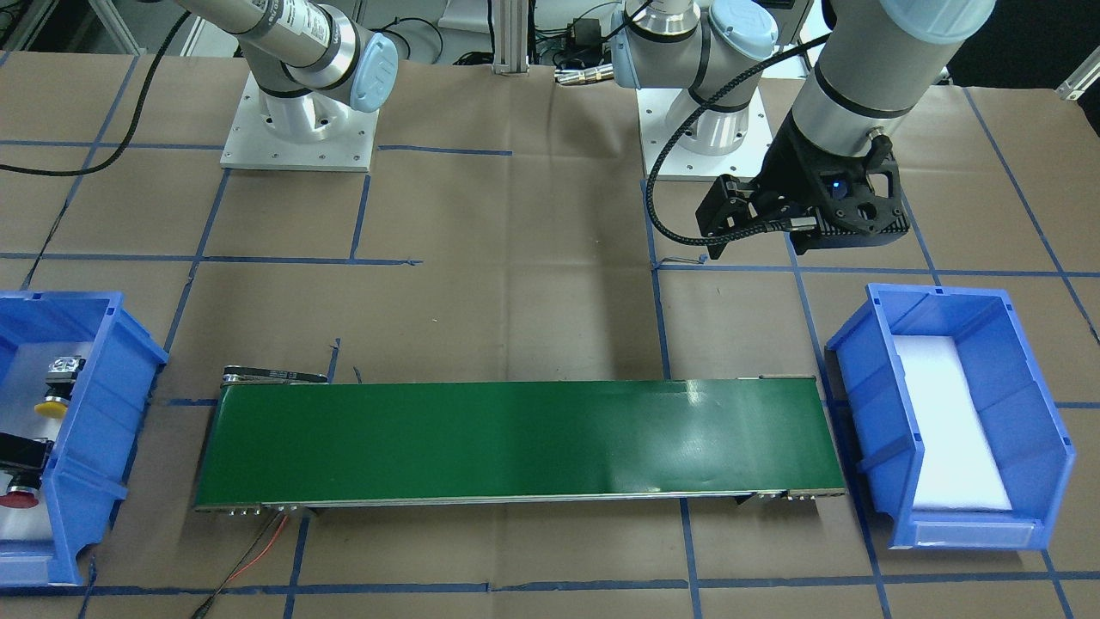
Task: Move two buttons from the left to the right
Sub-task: 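Lower the red button into the bin beside the yellow one and release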
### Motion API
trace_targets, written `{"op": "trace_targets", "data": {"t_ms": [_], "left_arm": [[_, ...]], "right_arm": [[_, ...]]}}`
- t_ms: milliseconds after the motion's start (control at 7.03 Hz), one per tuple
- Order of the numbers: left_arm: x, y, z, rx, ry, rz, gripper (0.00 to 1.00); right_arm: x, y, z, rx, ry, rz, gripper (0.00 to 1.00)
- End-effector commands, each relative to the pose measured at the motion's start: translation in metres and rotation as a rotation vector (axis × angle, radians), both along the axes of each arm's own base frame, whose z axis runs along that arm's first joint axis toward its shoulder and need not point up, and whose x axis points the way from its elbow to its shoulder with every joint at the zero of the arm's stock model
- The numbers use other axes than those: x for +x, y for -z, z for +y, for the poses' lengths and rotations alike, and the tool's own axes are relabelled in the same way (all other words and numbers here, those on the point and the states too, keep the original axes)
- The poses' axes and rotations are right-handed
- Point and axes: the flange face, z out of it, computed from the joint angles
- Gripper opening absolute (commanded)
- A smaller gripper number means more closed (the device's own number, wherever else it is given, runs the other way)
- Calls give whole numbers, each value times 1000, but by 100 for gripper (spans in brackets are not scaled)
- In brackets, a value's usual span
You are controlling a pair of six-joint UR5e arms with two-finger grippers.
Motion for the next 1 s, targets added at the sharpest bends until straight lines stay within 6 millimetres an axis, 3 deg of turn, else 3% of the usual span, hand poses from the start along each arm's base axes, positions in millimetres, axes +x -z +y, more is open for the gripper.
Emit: {"op": "trace_targets", "data": {"t_ms": [0, 285, 569, 712, 854], "left_arm": [[0, 0, 0, 0, 0, 0, 100], [0, 0, 0, 0, 0, 0, 100], [0, 0, 0, 0, 0, 0, 100], [0, 0, 0, 0, 0, 0, 100], [-1, 0, 0, 0, 2, 0, 100]], "right_arm": [[4, -59, 9, -72, -8, 39, 100], [21, -148, 39, -147, -6, 79, 100], [46, -199, 75, -106, -2, 51, 100], [82, -230, 93, -78, 59, 32, 100], [142, -257, 109, -65, 109, 28, 100]]}}
